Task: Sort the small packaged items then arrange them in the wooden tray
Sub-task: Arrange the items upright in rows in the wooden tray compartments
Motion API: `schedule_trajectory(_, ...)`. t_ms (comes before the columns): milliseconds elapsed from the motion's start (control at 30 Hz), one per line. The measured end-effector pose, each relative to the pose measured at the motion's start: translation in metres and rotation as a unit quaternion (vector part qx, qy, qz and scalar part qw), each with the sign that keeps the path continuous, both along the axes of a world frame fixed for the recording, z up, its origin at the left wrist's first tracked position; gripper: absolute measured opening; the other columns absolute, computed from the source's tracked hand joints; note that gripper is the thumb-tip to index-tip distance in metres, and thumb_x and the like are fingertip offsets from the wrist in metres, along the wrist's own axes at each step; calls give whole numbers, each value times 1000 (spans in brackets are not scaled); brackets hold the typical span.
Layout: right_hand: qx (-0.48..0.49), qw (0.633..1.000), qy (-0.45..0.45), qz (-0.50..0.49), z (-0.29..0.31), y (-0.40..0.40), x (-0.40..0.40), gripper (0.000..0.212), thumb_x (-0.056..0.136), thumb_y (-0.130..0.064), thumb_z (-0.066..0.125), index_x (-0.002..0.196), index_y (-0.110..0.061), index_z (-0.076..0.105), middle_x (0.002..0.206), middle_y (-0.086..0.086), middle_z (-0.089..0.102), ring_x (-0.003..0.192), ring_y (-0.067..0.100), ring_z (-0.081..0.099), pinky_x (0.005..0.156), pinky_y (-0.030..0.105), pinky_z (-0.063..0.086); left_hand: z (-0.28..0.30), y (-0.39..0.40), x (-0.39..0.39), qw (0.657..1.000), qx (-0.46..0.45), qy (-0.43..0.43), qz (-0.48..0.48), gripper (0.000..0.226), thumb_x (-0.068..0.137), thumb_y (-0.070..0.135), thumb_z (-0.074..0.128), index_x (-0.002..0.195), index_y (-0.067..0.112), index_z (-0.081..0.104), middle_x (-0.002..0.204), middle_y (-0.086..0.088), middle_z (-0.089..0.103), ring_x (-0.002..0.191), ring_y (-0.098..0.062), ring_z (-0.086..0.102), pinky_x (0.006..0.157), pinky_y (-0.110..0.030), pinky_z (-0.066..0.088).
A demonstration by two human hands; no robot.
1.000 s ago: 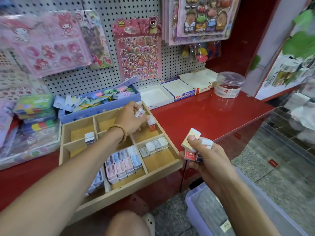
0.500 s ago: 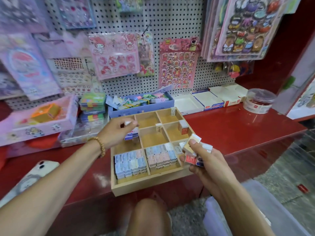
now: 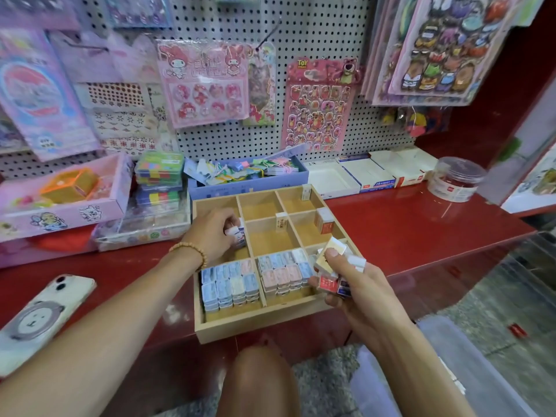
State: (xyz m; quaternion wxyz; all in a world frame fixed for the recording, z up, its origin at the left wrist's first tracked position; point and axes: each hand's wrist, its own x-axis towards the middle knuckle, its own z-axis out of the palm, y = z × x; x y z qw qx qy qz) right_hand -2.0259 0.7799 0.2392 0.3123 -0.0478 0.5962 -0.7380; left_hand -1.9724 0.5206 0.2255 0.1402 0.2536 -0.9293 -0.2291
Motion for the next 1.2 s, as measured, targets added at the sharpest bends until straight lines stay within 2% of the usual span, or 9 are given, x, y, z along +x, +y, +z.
schedule_trajectory(133,4,1000,2,5,-2,2,-1,27,93,-24,65,113,-6,65,92,12,77,76,24,75,45,20,48,-10,-3,-3,997,-73,-2,-6,26,77,13,78,93,17,57,87,3,52,86,-19,52,77,-33,44)
schedule_trajectory(400,4,1000,17,15,-4,2,-1,30,90,-28,68,113,-8,66,97,16,76,76,21,74,48,22,48,-14,-7,-7,1000,-9,9,8,33,69,14,85,84,24,57,82,2,57,84,-21,58,70,-30,44)
schedule_trajectory(500,-2,1000,18,19,-5,2,-1,28,89,-27,70,112,-10,66,95,15,75,75,20,73,48,22,47,0,-4,-6,998,-22,-46,39,55,71,36,82,116,23,55,99,4,59,95,-19,57,78,-34,49)
schedule_trajectory(567,-5,999,22,24,-5,1,-1,26,89,-25,71,110,-10,66,92,12,75,73,20,71,48,21,47,13,4,-5,998,-26,-22,61,59,79,44,72,129,25,47,109,4,56,102,-20,56,84,-38,49)
schedule_trajectory(667,-10,999,38,36,-5,-1,1,30,85,-21,73,111,-8,65,93,17,75,74,23,68,46,20,46,33,34,-7,987,138,83,8,27,90,37,64,113,24,60,97,0,63,82,-19,65,77,-39,55)
schedule_trajectory(767,6,997,69,43,-6,-3,-1,29,85,-22,74,108,-7,67,89,14,74,73,23,67,45,21,42,45,73,-10,941,317,56,-107,14,94,24,61,99,14,70,86,-7,68,61,-17,66,55,-28,55)
schedule_trajectory(967,23,991,123,49,-4,0,-10,32,82,-32,73,99,-5,70,82,13,69,66,19,67,45,23,42,41,100,-22,908,378,34,-178,8,90,8,65,95,10,71,68,1,64,59,-9,61,55,-21,55)
schedule_trajectory(1133,-45,998,32,25,-2,2,-17,23,88,-22,67,103,-5,66,86,15,71,67,19,71,45,21,44,47,91,-30,857,491,51,-151,8,89,3,63,97,4,65,80,-7,72,70,-16,71,59,-22,57)
schedule_trajectory(1200,-36,999,15,11,-2,3,-20,15,94,-15,64,105,-4,65,87,15,71,71,22,73,47,22,46,47,83,-34,860,490,71,-120,8,86,0,66,93,3,63,83,-10,70,74,-19,71,61,-26,60)
